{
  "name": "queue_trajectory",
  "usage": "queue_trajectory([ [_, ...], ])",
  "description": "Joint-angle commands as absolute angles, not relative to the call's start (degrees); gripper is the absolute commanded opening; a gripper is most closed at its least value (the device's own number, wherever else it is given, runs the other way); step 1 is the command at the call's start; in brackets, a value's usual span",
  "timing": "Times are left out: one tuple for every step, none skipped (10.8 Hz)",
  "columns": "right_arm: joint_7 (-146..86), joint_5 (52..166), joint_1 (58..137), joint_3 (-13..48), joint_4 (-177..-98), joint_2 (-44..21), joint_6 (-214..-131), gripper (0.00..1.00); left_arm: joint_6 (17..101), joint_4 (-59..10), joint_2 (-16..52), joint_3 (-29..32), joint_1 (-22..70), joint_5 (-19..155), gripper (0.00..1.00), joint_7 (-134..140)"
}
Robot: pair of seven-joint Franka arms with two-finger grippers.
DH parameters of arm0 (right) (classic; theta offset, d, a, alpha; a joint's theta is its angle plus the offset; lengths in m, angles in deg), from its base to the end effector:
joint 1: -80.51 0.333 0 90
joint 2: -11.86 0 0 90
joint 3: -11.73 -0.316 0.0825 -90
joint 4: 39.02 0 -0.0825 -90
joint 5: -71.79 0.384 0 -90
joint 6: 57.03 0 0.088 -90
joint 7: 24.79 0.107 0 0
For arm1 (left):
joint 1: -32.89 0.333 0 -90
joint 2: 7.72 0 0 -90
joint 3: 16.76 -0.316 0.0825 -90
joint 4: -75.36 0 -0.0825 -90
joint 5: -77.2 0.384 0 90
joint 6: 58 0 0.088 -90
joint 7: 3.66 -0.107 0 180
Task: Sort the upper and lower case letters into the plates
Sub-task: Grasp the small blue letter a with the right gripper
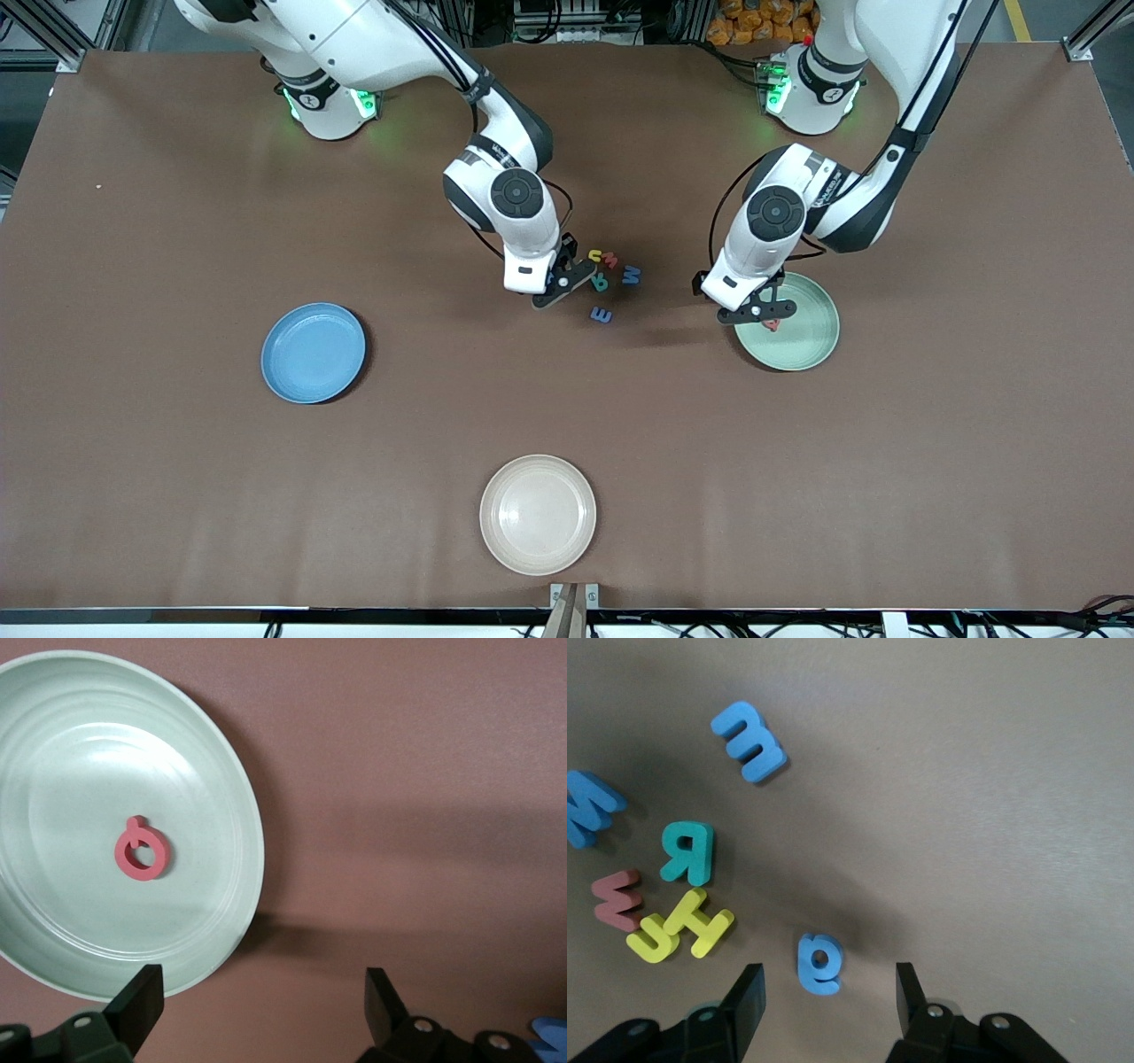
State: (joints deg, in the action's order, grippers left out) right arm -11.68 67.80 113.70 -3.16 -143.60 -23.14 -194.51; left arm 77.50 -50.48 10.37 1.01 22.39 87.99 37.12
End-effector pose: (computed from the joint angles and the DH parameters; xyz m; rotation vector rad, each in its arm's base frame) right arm 0.4405 0.4739 0.2072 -2.9149 -0.9308 0.0984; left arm 0.4780 -0.2561 0.2352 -3.0423 -0.1273 0.1342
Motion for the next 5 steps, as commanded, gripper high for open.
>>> queue_trajectory([
  [-11.1,66.7,114.4,-3.3,-143.8,-24.6,-196.2,0.66,77.4,-49.5,11.0,1.2,22.2,86.5,1.00,37.6],
  [-10.7,65.6,114.5,-3.3,-143.8,-25.0,-196.2,0.64,77.4,-49.5,11.0,1.2,22.2,86.5,1.00,37.5],
  [-9.3,64.2,114.6,-3.3,-143.8,-25.5,-196.2,0.62,77.4,-49.5,11.0,1.2,22.2,86.5,1.00,37.6],
  [-7.3,62.2,114.6,-3.3,-143.8,-26.1,-196.4,0.60,77.4,-49.5,11.0,1.2,22.3,86.4,1.00,37.5],
  [-6.6,61.5,114.6,-3.3,-143.8,-26.4,-197.1,0.57,77.4,-49.5,11.4,1.2,22.3,86.5,1.00,37.4],
])
